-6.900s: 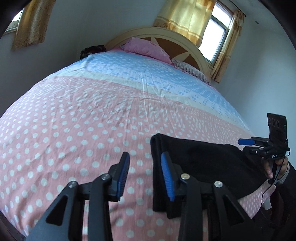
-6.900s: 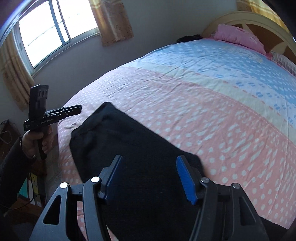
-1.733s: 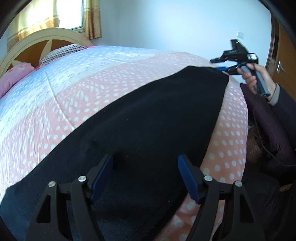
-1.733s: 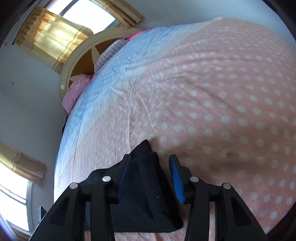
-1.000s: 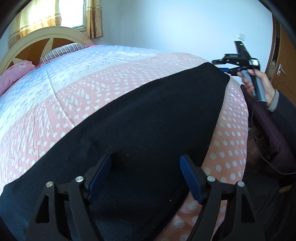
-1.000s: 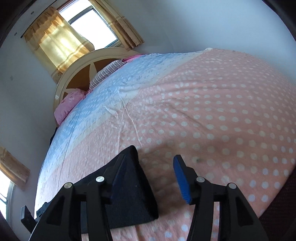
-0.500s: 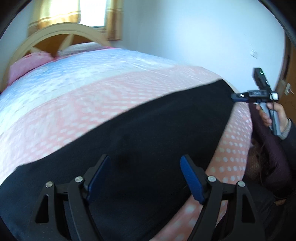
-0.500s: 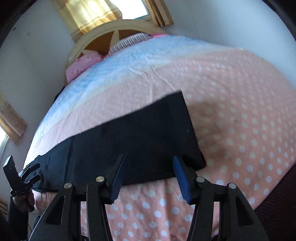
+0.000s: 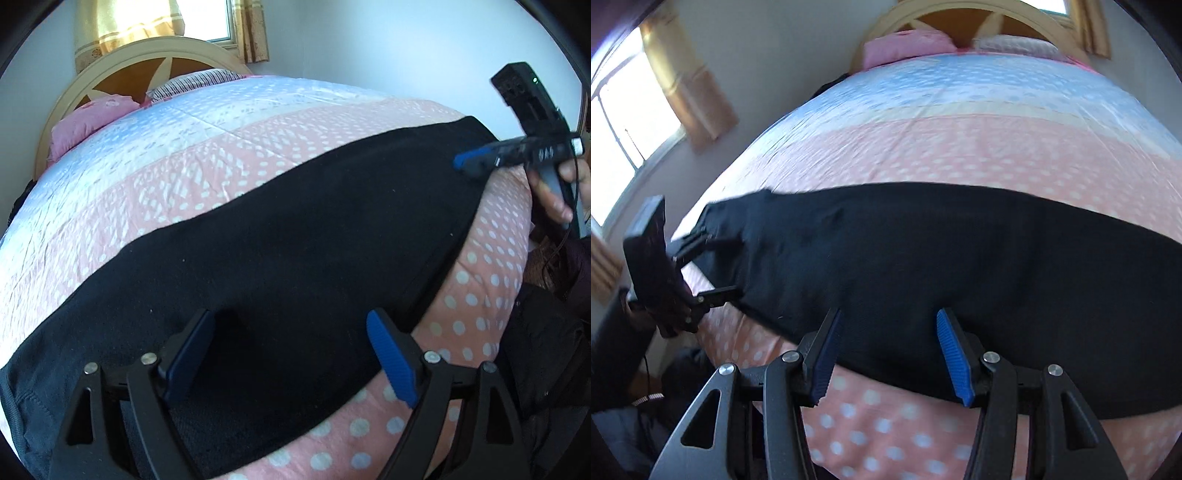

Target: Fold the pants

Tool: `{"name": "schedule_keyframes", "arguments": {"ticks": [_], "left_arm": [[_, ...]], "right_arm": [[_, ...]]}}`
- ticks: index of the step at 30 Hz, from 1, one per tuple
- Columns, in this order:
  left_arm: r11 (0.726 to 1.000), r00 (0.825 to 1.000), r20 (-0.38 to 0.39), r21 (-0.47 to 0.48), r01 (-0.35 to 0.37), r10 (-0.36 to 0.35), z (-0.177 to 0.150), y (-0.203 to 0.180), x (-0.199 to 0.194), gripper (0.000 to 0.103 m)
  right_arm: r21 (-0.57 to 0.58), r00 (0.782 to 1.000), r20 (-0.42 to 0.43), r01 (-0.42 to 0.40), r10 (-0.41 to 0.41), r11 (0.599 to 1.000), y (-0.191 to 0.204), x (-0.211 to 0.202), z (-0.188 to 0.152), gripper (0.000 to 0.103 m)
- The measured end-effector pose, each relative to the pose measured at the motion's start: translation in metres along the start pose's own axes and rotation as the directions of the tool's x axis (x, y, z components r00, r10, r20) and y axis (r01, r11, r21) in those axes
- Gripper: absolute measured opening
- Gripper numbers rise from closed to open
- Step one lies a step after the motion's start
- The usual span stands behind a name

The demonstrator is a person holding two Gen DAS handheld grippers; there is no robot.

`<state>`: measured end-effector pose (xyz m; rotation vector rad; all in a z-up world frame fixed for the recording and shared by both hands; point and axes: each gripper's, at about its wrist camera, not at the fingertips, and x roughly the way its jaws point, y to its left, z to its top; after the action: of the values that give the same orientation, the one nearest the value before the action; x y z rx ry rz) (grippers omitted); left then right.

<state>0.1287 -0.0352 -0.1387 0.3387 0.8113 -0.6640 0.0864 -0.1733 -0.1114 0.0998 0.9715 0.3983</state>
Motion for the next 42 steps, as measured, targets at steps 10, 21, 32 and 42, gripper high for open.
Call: {"name": "schedule_keyframes", "arguments": {"ticks": [10, 21, 32, 42], "left_arm": [[0.999, 0.99, 0.135, -0.043, -0.028, 0.034, -0.007, 0.012, -0.03, 0.089], [0.998, 0.999, 0.046, -0.064, 0.022, -0.019, -0.014, 0.021, -0.01, 0.09], [0.998, 0.99, 0.13, -0.044, -0.041, 0.046, -0.01, 0.027, -0.041, 0.094], [0.988, 0.997, 0.013, -0.139, -0.069, 0.071, -0.01, 0.061, -0.007, 0.095]], "right_arm": [[-0.245, 0.99, -0.069, -0.14, 0.127, 0.959, 0.094, 0.034, 0.005, 0.052], [-0.365, 0.995, -0.1, -0.054, 0.018, 0.93, 0.119, 0.047, -0.004, 0.002], [-0.436, 0.986, -0.159, -0.105, 0.038, 0.894, 0.12, 0.046, -0.002, 0.003], [-0.131, 0.964, -0.069, -0.262, 0.255, 0.956, 0.088, 0.069, 0.113, 0.05]]}}
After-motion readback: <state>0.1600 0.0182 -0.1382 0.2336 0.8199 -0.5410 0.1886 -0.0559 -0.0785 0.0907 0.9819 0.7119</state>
